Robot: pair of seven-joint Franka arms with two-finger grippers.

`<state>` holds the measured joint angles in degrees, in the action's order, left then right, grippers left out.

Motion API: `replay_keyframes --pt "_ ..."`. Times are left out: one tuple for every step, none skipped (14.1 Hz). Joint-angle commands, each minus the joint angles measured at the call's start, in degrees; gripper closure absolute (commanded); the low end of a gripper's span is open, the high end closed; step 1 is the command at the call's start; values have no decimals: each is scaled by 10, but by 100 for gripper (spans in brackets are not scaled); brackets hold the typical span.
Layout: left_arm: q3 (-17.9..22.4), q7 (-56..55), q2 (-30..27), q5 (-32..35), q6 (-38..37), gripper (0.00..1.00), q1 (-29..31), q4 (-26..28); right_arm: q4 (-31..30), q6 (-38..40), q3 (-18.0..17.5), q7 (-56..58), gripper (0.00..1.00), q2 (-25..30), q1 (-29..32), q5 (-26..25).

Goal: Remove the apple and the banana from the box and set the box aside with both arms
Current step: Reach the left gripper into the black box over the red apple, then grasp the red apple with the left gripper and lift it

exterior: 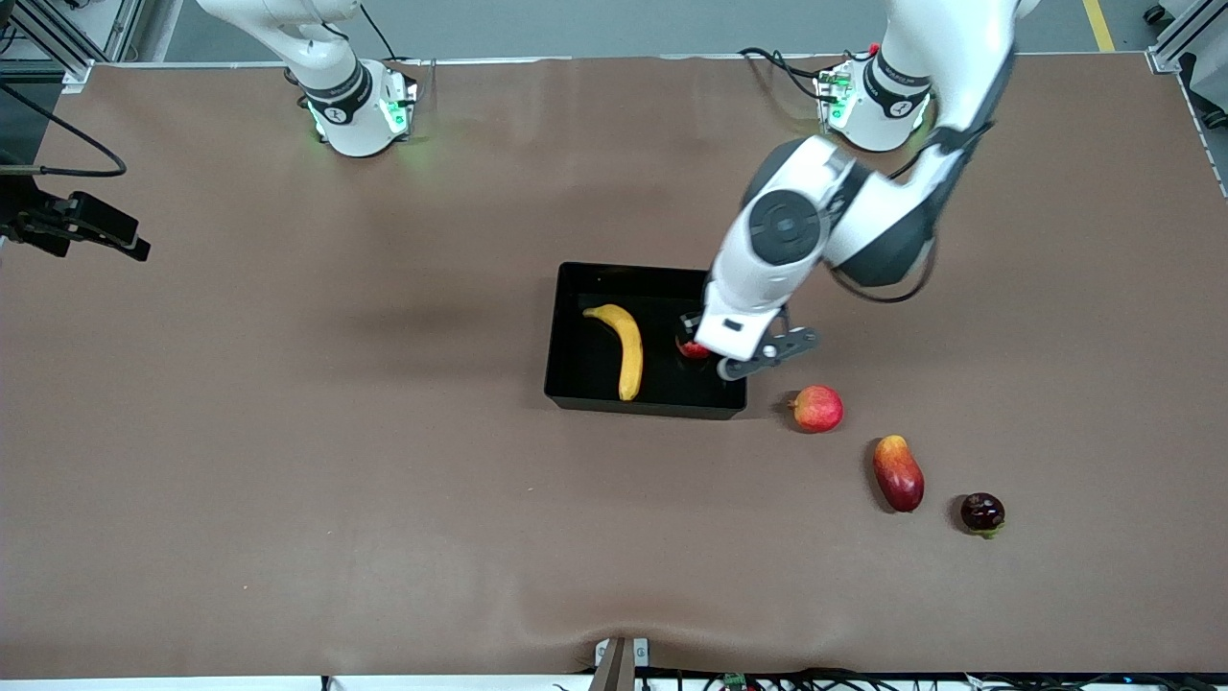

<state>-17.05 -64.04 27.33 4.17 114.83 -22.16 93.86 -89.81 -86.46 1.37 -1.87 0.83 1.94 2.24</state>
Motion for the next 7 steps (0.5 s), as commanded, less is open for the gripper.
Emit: replay_keyframes --pt "2 -89 32 53 21 0 -20 11 11 6 -3 -3 0 -6 4 8" --pt "2 -112 39 56 42 0 -29 25 11 5 -3 -3 0 -6 4 8" --pt "3 -135 43 56 70 0 -31 44 11 5 -3 -3 0 -7 4 8" --pt "3 -151 49 58 106 0 -31 63 11 6 -3 -3 0 -7 4 8" --pt "3 -164 54 66 135 0 -31 83 11 6 -3 -3 0 -7 3 8" --pt "3 -174 58 82 151 0 -32 97 11 6 -3 -3 0 -9 3 8" --pt "3 -184 67 95 156 0 -32 102 11 6 -4 -3 0 -10 3 8"
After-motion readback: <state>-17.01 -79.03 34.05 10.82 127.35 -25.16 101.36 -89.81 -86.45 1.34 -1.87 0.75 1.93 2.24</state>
